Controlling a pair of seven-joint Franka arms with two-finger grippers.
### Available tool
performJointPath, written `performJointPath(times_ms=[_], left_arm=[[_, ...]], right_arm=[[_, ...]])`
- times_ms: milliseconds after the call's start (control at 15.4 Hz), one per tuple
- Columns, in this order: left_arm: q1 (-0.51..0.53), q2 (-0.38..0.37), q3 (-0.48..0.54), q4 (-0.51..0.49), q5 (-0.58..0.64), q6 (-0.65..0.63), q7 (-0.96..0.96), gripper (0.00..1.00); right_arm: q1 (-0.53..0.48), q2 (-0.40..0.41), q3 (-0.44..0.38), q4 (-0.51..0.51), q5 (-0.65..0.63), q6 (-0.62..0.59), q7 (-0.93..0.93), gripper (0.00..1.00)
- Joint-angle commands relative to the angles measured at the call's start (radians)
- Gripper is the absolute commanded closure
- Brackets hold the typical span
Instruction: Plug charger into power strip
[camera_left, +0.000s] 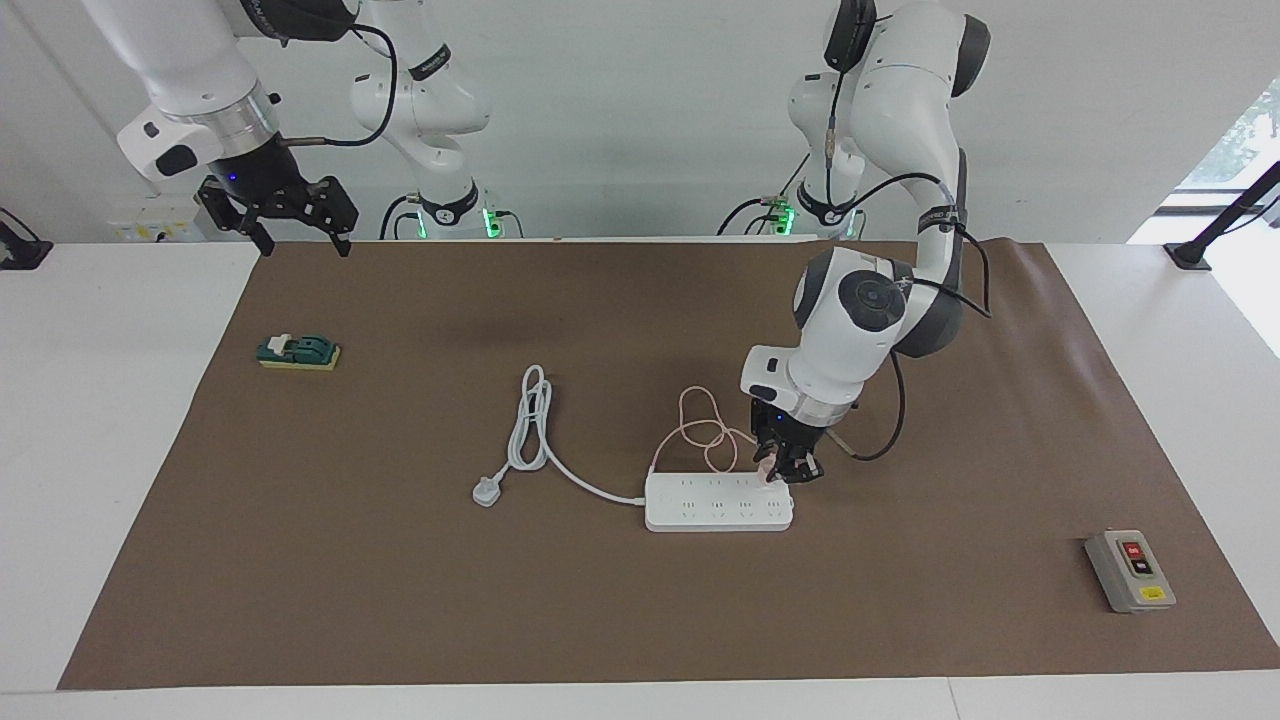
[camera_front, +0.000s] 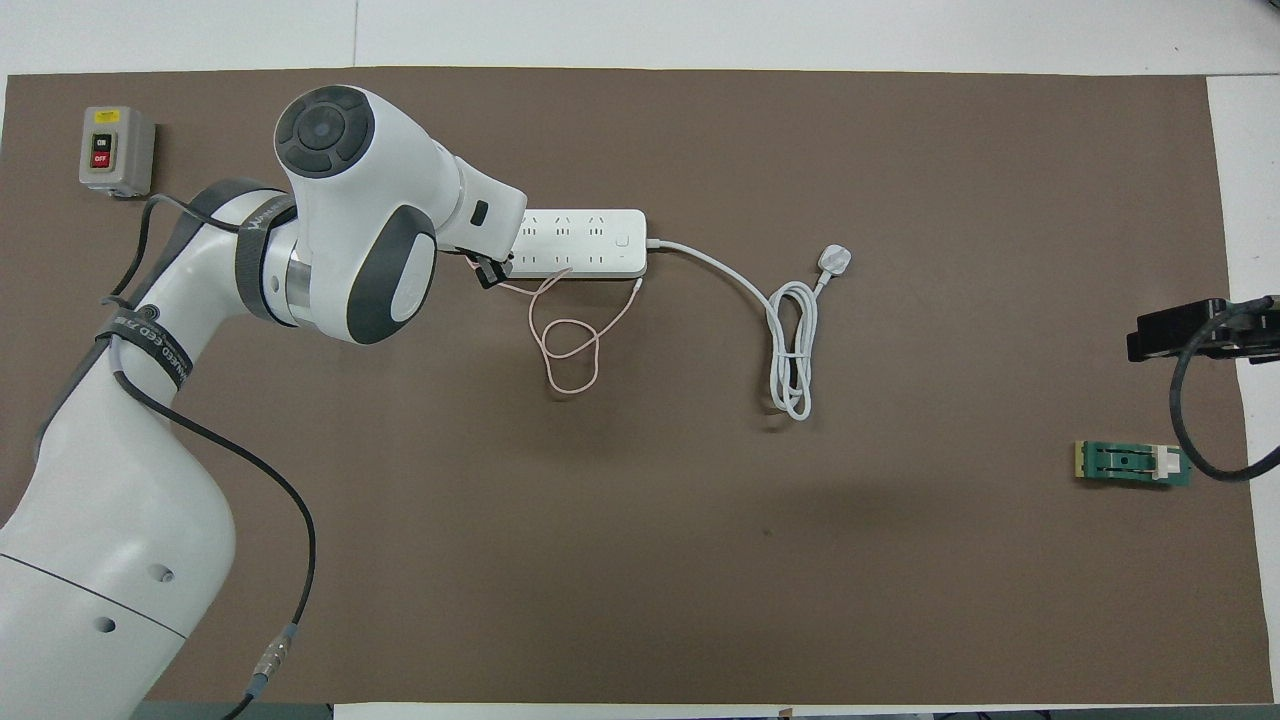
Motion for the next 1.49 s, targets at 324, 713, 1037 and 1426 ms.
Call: performJointPath(times_ms=[324, 713, 1037, 1426], left_arm=[[0.056, 0.000, -0.040, -0.058, 0.015, 0.070, 0.131, 1.00], [0.082, 0.029, -0.067, -0.048, 0.050, 0.073, 0.193, 1.00], [0.148, 0.046, -0.129, -0.045, 0.069, 0.074, 0.191, 1.00], [0.164, 0.055, -0.150, -0.034, 0.126, 0.082, 0.243, 1.00]], right_arm=[[-0.007, -0.002, 0.006, 0.004, -0.009, -0.016, 0.014, 0.00], [-0.007, -0.002, 0.006, 0.004, -0.009, -0.016, 0.014, 0.00], [-0.007, -0.002, 0.006, 0.004, -0.009, -0.016, 0.014, 0.00], [-0.007, -0.002, 0.006, 0.004, -0.009, -0.016, 0.014, 0.00]])
